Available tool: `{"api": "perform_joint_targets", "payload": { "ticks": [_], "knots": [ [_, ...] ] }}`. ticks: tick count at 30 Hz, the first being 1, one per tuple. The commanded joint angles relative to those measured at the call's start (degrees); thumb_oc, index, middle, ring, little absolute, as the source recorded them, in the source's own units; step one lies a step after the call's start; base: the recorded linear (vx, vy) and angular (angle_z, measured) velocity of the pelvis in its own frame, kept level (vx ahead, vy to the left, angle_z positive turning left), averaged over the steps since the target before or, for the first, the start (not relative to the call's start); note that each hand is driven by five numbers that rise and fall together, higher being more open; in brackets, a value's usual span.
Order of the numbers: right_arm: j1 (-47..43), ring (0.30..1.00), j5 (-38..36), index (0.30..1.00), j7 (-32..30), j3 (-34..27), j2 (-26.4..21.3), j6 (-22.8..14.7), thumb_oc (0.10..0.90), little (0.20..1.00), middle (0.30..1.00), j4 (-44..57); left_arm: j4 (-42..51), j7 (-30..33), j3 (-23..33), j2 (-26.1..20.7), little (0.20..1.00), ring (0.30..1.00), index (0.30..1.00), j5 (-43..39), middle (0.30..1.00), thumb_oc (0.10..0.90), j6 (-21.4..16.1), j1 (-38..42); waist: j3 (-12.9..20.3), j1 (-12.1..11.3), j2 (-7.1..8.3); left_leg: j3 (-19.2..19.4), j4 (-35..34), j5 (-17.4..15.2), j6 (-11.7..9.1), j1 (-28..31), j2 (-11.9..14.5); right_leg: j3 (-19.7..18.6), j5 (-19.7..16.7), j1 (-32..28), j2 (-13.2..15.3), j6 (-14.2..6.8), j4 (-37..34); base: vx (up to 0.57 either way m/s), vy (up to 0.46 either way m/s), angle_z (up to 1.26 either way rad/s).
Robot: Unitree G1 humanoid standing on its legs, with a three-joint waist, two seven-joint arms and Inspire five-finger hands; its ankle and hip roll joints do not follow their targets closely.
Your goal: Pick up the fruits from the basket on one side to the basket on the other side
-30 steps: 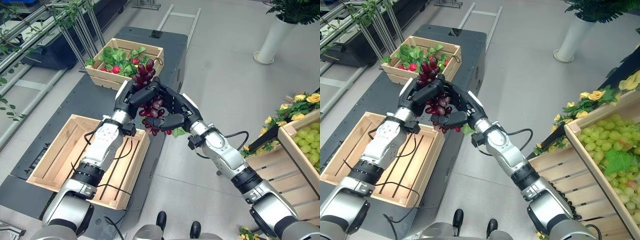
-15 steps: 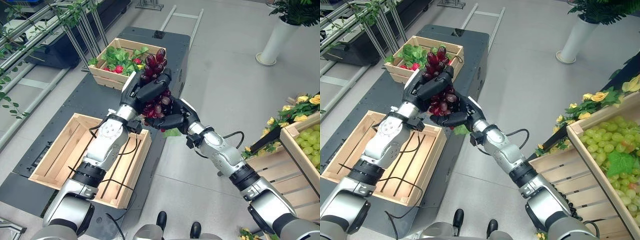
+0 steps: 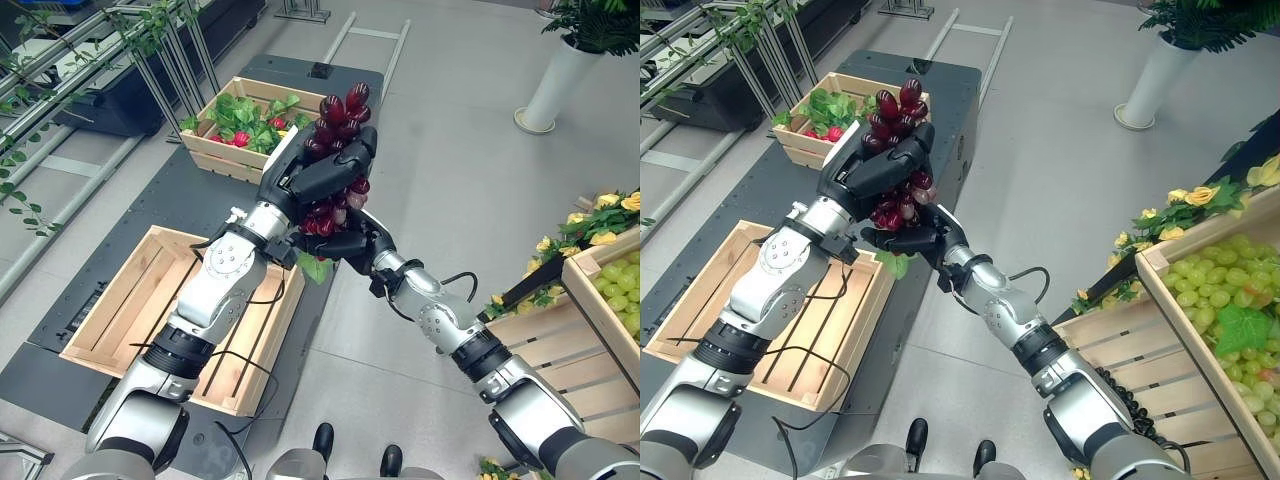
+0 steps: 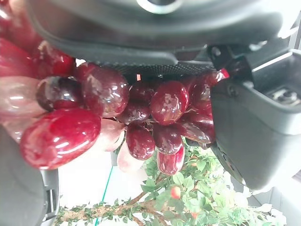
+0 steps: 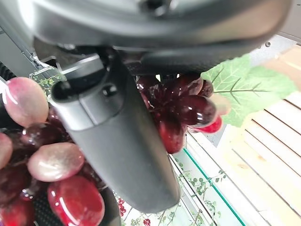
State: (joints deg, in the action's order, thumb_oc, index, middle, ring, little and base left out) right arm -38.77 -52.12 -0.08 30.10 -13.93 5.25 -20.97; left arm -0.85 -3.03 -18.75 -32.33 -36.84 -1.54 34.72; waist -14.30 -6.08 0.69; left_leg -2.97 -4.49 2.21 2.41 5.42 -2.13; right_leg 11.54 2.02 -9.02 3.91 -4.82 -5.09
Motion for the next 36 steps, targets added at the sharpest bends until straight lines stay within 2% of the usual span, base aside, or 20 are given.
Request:
{"api": "perform_joint_targets", "payload": {
  "ticks": [1, 7, 15, 16, 19, 28, 36],
  "knots": [
    [-0.1, 0.3, 0.2, 0.3, -1.0, -3.3, 4.4, -8.4, 0.4, 0.3, 0.3, 0.1, -4.4, -0.2, -0.7, 3.3, 0.3, 0.3, 0.3, -4.1, 0.3, 0.4, -5.6, 7.0, 15.7, -1.2, -0.85, -1.8, -0.5, -2.4, 0.2, -0.9, -3.0, 0.2, -3.1, 2.8, -0.7, 3.5, 0.1, 0.0, 0.0, 0.0],
    [1.4, 0.3, 0.5, 0.3, -0.4, -4.0, 3.2, -8.6, 0.4, 0.3, 0.3, 0.4, -7.3, 1.5, 0.0, 2.6, 0.3, 0.3, 0.3, -1.0, 0.3, 0.4, -7.9, 6.1, 15.8, -0.9, -0.9, -1.4, -0.5, -2.5, 0.1, -0.8, -2.8, 0.2, -3.0, 2.6, -0.7, 3.5, 0.1, 0.0, 0.0, 0.0],
    [3.1, 0.3, 3.7, 0.3, -0.4, -5.3, 1.7, -8.8, 0.4, 0.3, 0.3, 1.8, -10.7, 4.5, 1.3, 2.3, 0.3, 0.3, 0.3, 2.0, 0.3, 0.4, -8.7, 4.6, 15.4, -0.4, -0.93, -0.9, -0.5, -2.5, 0.0, -0.7, -2.6, 0.0, -2.9, 2.6, -0.7, 3.5, 0.1, 0.0, 0.0, 0.0],
    [3.4, 0.3, 3.8, 0.3, -0.4, -5.5, 1.3, -8.7, 0.4, 0.3, 0.3, 2.1, -11.3, 5.2, 1.6, 2.0, 0.328, 0.328, 0.328, 3.1, 0.328, 0.419, -8.7, 4.2, 15.4, -0.2, -0.92, -0.8, -0.5, -2.5, 0.0, -0.7, -2.6, -0.1, -2.9, 2.6, -0.7, 3.4, 0.1, 0.0, 0.0, 0.0],
    [5.0, 0.3, 3.6, 0.3, -0.1, -6.3, 0.2, -8.7, 0.4, 0.3, 0.3, 2.9, -13.8, 7.3, 2.6, 1.1, 0.9, 0.9, 0.9, 4.2, 0.9, 0.8, -9.5, 2.9, 15.2, 0.1, -0.97, -0.3, -0.5, -2.4, -0.1, -0.7, -2.5, -0.3, -3.0, 2.7, -0.7, 3.4, 0.1, 0.0, 0.0, 0.0],
    [9.5, 0.3, 6.0, 0.3, 1.7, -7.5, -2.3, -8.5, 0.4, 0.3, 0.3, 1.7, -27.9, 15.1, 4.5, -1.0, 0.9, 0.9, 0.9, 11.7, 0.9, 0.8, -13.5, 1.4, 15.0, 1.7, -1.13, 1.6, -0.5, -2.5, -0.3, -0.5, -2.1, -1.3, -3.2, 3.1, -0.8, 3.1, 0.1, 0.0, 0.001, -0.01],
    [14.1, 0.3, 6.1, 0.3, 3.8, -8.7, -4.7, -8.2, 0.4, 0.3, 0.3, -0.3, -35.4, 14.4, 5.2, -1.1, 0.9, 0.9, 0.9, 12.1, 0.9, 0.8, -12.6, -1.6, 14.3, 3.4, -1.26, 3.2, -0.5, -2.6, -0.5, -0.4, -1.7, -2.6, -3.6, 3.4, -1.1, 2.9, 0.1, 0.02, 0.01, -0.09]
  ]
}}
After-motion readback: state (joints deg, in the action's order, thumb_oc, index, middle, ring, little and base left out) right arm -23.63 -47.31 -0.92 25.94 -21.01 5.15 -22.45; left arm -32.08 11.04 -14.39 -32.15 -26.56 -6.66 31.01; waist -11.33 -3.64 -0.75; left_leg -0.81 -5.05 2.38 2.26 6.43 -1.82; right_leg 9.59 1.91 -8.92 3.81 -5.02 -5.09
